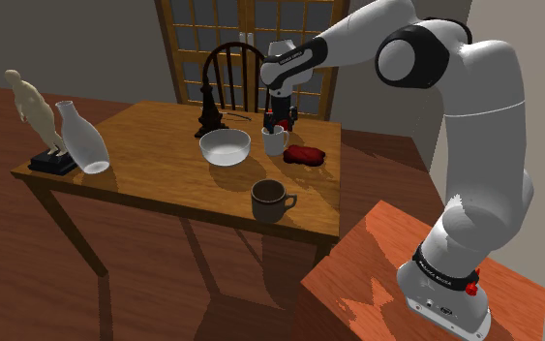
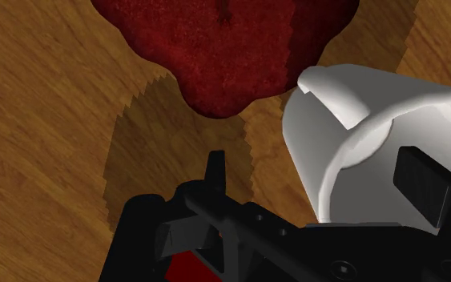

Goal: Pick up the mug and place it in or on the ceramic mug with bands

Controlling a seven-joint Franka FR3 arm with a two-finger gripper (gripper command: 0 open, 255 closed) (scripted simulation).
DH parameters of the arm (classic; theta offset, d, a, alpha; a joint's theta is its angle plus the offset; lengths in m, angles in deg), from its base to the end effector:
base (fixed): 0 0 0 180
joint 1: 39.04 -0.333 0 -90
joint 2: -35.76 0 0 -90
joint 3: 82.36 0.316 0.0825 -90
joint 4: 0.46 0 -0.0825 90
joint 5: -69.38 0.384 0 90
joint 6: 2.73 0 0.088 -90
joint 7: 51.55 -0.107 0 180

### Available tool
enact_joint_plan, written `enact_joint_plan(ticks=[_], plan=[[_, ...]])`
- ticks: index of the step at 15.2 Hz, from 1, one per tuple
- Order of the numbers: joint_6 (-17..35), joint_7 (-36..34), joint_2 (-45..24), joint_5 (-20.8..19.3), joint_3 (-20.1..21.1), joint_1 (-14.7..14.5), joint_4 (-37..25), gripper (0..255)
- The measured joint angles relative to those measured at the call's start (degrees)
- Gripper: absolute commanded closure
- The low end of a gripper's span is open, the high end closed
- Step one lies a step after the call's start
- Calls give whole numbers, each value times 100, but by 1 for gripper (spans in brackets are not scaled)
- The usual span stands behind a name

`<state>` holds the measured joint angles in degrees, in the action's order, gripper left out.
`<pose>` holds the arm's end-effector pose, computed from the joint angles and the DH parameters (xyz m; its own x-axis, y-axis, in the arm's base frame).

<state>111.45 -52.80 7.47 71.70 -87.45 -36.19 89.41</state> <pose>0.6751 -0.0836 0.3519 0.9835 -0.1682 -0.0671 -0.1680 -0.9858 0.0078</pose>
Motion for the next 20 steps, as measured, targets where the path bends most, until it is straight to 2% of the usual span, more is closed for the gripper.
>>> enact_joint_plan(ticks=[10, 20], plan=[[0, 0, -1, 0, 0, 0, 1, 255], [-581, -14, 205, -22, -11, -3, -377, 255]])
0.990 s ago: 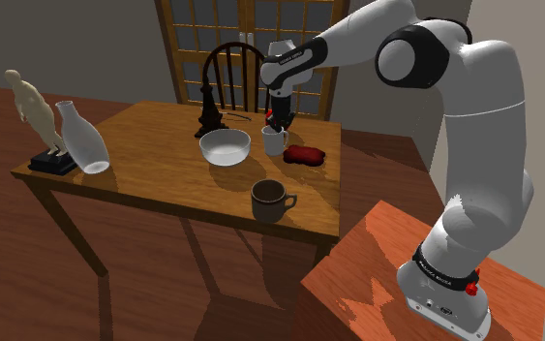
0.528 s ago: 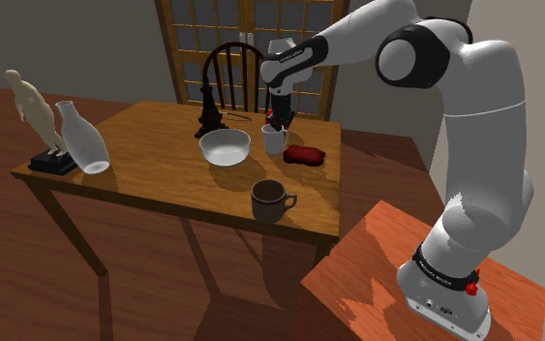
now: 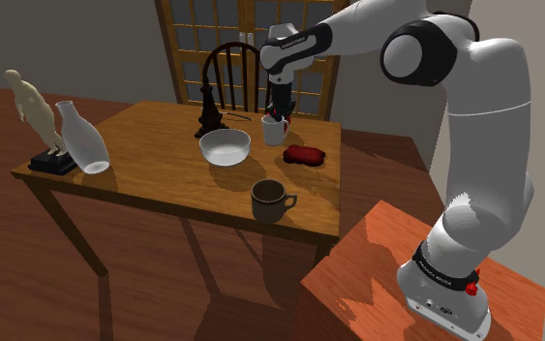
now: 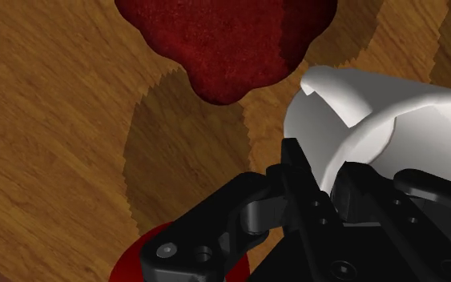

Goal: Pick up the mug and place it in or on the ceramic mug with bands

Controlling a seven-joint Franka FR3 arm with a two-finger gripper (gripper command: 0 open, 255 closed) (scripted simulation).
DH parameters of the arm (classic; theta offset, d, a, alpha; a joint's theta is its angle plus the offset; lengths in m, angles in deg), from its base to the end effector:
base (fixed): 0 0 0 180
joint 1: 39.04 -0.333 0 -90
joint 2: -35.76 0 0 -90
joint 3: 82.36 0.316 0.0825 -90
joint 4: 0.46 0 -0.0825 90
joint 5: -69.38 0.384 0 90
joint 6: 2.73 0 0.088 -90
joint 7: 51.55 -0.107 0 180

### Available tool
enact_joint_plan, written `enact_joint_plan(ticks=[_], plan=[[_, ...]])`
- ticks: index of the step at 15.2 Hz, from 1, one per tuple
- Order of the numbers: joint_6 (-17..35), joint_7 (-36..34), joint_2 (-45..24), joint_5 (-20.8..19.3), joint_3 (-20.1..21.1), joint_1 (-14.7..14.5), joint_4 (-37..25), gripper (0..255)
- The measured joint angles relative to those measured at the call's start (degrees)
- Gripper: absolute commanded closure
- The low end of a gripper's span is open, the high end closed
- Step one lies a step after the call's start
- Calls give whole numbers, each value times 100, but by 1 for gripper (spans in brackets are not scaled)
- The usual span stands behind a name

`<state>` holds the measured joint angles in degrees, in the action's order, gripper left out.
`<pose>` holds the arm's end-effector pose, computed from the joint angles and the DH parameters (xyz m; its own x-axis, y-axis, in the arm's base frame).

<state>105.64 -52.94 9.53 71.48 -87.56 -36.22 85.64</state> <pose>0.6754 -0.0834 0.3986 0.9835 -0.1681 -0.0669 -0.1679 -0.9858 0.0078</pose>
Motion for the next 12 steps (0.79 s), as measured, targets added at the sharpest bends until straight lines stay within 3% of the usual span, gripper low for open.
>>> enact_joint_plan(ticks=[12], plan=[[-856, -12, 154, -18, -10, 7, -703, 255]])
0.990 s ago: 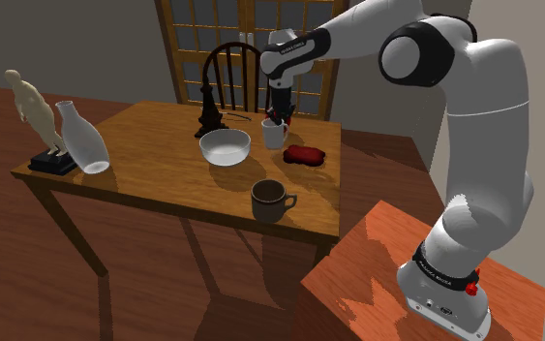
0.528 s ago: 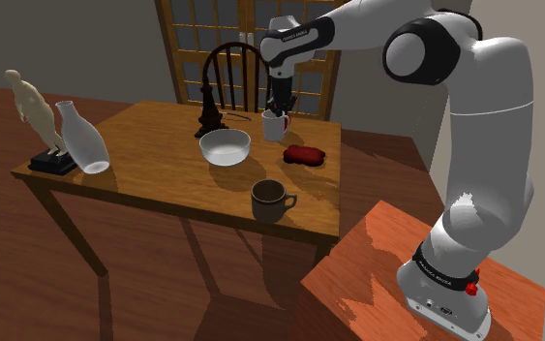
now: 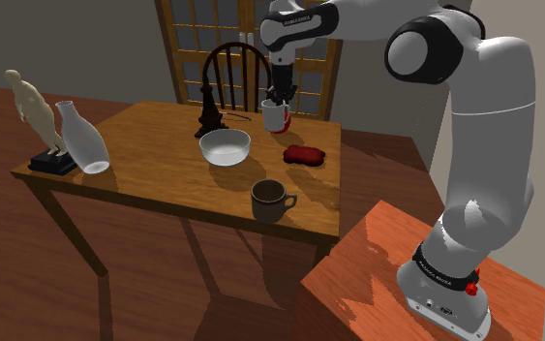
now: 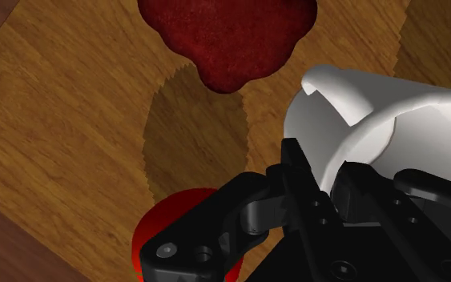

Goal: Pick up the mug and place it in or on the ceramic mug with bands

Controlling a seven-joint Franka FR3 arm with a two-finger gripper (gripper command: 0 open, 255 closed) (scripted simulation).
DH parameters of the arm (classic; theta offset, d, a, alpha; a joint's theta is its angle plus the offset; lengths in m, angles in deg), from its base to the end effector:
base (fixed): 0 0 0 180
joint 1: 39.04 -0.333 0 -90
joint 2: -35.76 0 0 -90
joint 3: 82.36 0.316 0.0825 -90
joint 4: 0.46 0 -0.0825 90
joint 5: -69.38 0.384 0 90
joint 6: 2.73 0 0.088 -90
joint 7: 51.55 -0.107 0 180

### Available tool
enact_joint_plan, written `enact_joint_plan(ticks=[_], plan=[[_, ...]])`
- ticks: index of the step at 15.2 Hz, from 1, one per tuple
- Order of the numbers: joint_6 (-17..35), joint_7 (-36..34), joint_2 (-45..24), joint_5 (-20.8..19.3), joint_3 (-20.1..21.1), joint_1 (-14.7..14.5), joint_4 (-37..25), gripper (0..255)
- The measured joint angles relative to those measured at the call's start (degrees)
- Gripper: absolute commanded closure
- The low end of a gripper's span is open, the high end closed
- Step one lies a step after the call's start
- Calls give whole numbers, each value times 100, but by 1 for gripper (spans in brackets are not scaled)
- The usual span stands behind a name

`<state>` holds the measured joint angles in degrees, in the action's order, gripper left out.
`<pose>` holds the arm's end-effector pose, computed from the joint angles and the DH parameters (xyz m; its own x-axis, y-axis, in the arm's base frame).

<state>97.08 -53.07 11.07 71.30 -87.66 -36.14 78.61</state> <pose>0.6747 -0.0833 0.4626 0.9834 -0.1684 -0.0669 -0.1683 -0.9857 0.0078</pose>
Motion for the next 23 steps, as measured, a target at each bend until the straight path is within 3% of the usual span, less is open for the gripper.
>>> enact_joint_plan(ticks=[11, 23], plan=[[-860, -10, -59, 2, -3, 19, -920, 255], [-179, -915, 2213, -152, 314, -615, 2026, 255]])
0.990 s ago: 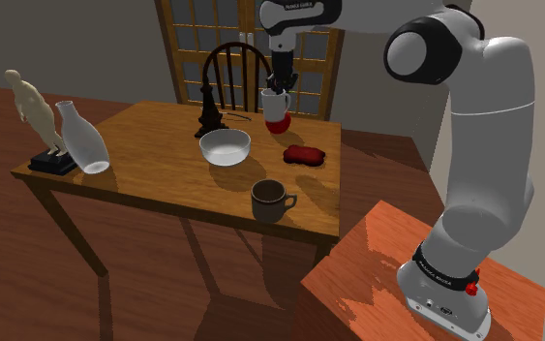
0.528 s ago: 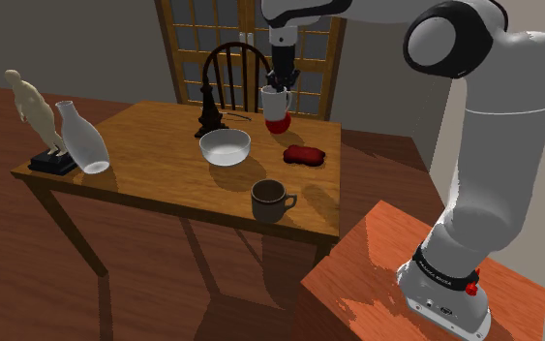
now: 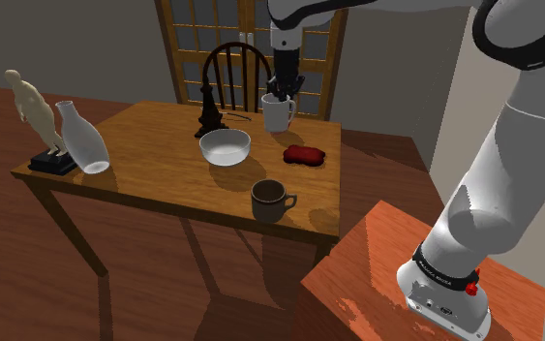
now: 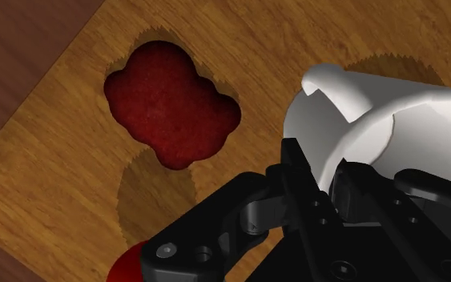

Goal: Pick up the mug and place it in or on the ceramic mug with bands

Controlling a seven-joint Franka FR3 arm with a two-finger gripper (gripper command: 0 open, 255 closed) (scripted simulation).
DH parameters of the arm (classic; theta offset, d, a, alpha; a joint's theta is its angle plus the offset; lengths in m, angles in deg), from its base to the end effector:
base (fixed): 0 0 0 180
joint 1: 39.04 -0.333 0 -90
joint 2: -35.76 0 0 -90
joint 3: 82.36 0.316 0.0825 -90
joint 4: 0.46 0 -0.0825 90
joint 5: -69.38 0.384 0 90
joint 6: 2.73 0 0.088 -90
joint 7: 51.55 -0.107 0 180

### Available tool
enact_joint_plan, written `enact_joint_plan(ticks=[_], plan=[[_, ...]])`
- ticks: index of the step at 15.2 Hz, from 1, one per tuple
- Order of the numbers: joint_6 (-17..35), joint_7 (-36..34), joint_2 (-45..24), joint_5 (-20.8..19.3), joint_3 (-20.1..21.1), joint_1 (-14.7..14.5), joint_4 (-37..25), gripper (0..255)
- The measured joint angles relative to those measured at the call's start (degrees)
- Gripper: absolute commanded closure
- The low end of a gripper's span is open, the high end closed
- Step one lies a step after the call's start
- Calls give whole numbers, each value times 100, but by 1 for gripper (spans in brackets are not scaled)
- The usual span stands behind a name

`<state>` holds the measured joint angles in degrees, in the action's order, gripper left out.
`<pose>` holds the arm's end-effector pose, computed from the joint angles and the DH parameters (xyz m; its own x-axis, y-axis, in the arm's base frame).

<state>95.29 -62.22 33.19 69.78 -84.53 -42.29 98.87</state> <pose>0.5698 0.0118 0.5338 0.9835 -0.1677 -0.0674 -0.1676 -0.9858 0.0075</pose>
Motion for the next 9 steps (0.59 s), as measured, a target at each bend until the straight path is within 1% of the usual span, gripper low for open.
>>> enact_joint_plan(ticks=[4, 9], plan=[[99, -396, 730, 17, 201, -201, 823, 255], [70, -885, 1506, 110, 485, -430, 1566, 255]])
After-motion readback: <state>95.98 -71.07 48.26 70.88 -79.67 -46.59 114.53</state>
